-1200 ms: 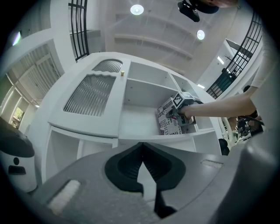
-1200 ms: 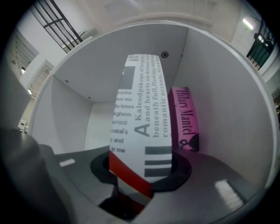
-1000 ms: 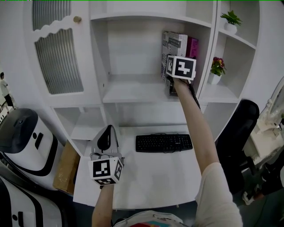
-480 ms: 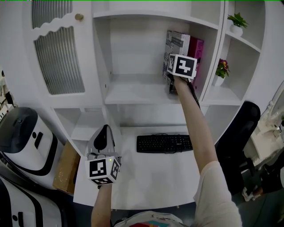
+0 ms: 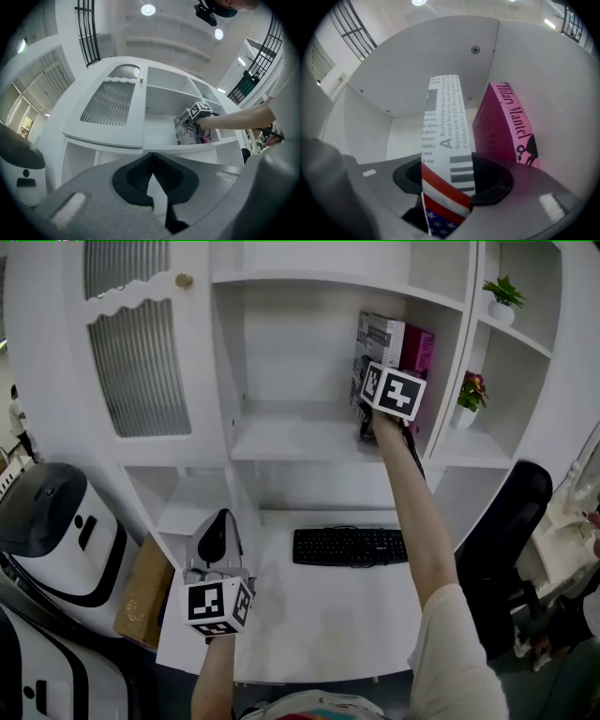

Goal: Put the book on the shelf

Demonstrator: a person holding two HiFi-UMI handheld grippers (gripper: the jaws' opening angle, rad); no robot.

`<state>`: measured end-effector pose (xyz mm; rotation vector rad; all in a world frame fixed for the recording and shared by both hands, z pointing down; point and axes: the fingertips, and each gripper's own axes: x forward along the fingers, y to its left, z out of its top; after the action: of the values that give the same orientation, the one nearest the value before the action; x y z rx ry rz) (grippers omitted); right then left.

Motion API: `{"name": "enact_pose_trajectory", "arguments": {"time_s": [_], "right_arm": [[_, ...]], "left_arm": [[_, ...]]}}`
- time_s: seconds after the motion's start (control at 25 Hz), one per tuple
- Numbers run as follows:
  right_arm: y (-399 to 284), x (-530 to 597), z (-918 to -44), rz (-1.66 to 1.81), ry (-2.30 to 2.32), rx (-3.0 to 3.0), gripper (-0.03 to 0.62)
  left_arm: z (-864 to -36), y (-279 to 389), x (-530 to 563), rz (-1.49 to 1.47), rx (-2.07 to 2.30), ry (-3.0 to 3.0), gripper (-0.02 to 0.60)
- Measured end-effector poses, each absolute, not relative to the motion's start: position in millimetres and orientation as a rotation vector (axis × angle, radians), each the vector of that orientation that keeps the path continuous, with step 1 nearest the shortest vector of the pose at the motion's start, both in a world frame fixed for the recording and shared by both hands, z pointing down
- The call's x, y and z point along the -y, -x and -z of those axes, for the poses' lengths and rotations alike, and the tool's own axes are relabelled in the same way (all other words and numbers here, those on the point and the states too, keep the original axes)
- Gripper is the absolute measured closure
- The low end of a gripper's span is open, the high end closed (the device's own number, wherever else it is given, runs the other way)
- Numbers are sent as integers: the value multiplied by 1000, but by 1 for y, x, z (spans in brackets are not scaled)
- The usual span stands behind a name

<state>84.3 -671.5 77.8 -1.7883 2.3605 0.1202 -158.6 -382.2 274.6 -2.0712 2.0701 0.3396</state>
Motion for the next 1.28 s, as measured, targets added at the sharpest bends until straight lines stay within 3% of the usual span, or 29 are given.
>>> {"name": "enact_pose_trajectory", "arguments": {"time_s": [0.64, 1.28], "right_arm": [[-86, 610, -74, -225, 1803, -2402, 372], [-92, 449, -83, -512, 1669, -2343, 376]], "left_arm": [[-262, 135, 355, -355, -1992, 2118, 577], [-268, 81, 307, -362, -1847, 2249, 577]]}}
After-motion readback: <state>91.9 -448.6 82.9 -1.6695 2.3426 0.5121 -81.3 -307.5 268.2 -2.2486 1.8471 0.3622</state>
